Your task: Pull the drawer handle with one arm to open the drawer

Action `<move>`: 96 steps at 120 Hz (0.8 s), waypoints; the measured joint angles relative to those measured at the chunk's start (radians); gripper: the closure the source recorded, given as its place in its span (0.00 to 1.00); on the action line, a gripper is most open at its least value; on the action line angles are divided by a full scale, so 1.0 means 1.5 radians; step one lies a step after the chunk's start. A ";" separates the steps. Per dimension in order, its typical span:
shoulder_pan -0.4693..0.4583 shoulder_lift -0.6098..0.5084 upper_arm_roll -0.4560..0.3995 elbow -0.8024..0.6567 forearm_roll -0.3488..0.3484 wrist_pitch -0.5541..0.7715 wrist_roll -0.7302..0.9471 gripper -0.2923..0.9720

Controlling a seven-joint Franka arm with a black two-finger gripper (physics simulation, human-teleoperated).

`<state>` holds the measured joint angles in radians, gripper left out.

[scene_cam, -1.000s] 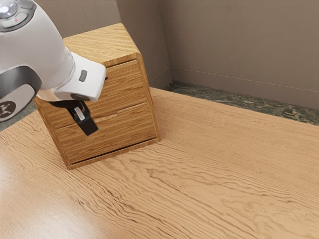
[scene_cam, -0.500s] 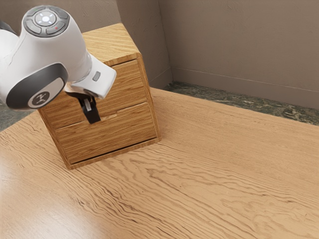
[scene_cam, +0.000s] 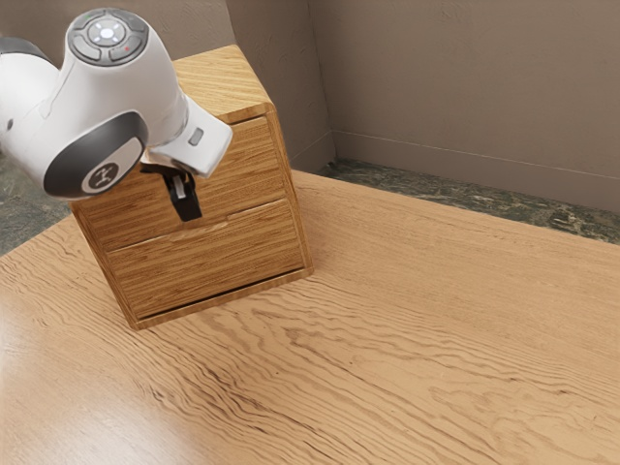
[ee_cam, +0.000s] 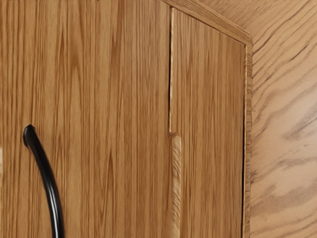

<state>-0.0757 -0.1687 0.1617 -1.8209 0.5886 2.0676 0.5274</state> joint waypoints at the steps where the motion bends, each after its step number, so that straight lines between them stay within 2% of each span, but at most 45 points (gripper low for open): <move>1: 0.000 0.001 0.001 0.001 0.000 0.001 0.001 0.23; 96: 0.010 0.033 0.021 -0.009 -0.005 0.036 0.039 0.23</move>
<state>-0.0605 -0.1198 0.1926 -1.8337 0.5817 2.1209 0.5864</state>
